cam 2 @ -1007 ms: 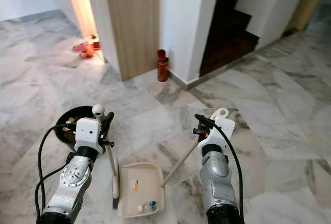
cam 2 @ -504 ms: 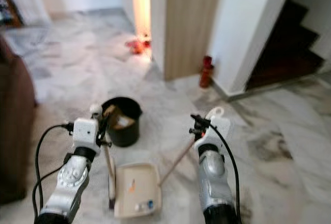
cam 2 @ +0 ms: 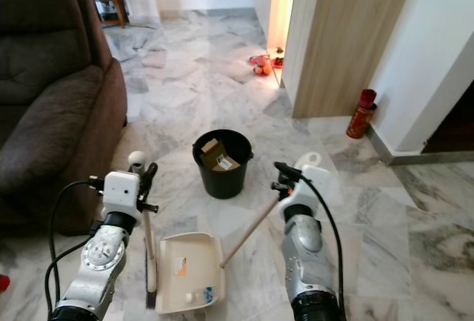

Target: Sweep floor

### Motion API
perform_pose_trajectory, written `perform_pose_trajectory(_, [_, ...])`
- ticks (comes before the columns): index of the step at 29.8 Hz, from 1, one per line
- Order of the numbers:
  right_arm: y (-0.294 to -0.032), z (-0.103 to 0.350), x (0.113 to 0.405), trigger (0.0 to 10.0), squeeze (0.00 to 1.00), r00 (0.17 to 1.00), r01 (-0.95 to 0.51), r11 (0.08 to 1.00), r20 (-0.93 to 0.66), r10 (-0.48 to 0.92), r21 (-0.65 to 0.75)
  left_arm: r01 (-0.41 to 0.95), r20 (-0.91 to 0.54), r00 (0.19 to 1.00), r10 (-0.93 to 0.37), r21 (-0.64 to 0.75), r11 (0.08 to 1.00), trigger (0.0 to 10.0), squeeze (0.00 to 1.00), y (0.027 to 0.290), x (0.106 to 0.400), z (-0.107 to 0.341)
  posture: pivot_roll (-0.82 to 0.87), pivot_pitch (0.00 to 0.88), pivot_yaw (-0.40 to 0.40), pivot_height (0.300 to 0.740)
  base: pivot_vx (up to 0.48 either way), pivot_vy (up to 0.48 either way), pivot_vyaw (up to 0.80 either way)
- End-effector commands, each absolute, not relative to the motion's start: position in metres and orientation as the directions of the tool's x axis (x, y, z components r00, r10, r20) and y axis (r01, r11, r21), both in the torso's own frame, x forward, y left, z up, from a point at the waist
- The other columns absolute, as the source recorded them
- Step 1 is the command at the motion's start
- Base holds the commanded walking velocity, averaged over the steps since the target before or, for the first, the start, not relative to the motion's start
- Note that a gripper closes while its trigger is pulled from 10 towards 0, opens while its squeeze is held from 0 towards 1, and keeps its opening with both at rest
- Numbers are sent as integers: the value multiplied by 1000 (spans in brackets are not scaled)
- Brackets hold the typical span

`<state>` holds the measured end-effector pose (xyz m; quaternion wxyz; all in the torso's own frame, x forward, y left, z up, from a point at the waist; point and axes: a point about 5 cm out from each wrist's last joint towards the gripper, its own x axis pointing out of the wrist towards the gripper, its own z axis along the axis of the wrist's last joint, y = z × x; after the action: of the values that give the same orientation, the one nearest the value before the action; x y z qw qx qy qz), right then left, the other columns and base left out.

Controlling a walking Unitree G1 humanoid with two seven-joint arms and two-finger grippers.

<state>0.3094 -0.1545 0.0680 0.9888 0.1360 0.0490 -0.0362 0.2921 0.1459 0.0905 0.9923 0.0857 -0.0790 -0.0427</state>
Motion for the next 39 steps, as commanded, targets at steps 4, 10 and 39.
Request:
perform_pose_trajectory(4, [-152, 78, 314, 10000, 0, 997, 68, 957, -62, -53, 282, 68, 182, 978, -101, 176, 982, 10000, 0, 145, 296, 100, 74, 0, -14, 740, 0, 0, 0])
perform_pose_trajectory(10, [-151, 78, 314, 10000, 0, 997, 64, 957, -65, -47, 282, 69, 181, 978, -102, 180, 981, 10000, 0, 145, 296, 100, 77, 0, -14, 740, 280, 0, 0])
perform_pose_trajectory(39, [-143, 81, 314, 10000, 0, 999, 16, 970, -37, -7, 244, 80, 176, 978, -113, 184, 980, 10000, 0, 143, 296, 100, 83, 0, -19, 740, 374, 0, -14])
